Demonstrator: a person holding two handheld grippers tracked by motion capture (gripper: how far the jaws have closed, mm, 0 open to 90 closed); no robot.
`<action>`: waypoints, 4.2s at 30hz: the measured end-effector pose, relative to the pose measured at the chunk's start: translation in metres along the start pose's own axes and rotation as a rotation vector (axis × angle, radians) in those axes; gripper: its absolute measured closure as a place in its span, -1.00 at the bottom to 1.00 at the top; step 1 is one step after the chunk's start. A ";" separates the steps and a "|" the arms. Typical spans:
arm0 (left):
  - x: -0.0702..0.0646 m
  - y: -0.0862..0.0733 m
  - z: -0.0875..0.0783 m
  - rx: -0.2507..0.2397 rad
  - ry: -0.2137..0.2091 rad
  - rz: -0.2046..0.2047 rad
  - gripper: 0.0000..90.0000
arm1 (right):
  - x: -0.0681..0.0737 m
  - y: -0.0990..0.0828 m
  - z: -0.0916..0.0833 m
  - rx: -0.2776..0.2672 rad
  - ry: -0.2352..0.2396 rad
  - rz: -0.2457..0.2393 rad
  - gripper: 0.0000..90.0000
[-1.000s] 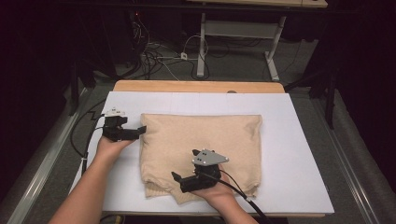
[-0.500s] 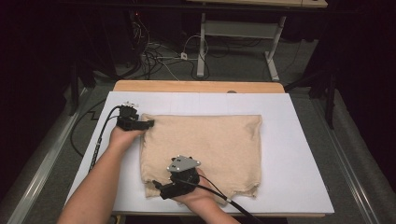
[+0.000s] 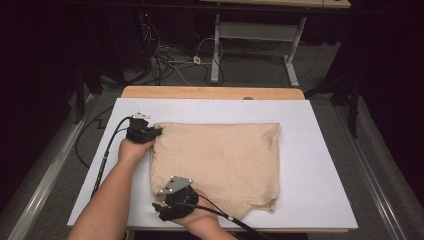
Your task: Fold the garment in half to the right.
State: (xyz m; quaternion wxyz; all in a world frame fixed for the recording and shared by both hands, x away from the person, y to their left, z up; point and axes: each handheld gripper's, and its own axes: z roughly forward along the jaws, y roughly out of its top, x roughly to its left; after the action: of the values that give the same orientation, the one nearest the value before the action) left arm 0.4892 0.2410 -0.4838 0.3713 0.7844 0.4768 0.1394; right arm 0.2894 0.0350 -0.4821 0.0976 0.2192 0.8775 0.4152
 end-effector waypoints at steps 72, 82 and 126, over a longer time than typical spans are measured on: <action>-0.078 0.039 -0.046 -0.181 0.052 0.003 0.81 | -0.037 -0.032 -0.094 -0.205 -0.056 0.030 0.80; -0.125 0.065 -0.008 -0.180 -0.041 0.067 0.81 | -0.046 -0.062 -0.127 -0.196 -0.149 0.078 0.80; -0.140 0.025 -0.038 -0.163 -0.077 0.074 -0.69 | -0.065 -0.119 -0.168 -0.180 -0.235 0.143 0.79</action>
State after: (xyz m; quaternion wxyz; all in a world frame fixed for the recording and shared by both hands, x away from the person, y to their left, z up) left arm 0.4123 0.1318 -0.4209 0.4465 0.7735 0.4200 0.1610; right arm 0.2516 -0.1775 -0.4679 0.1889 0.3187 0.8014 0.4697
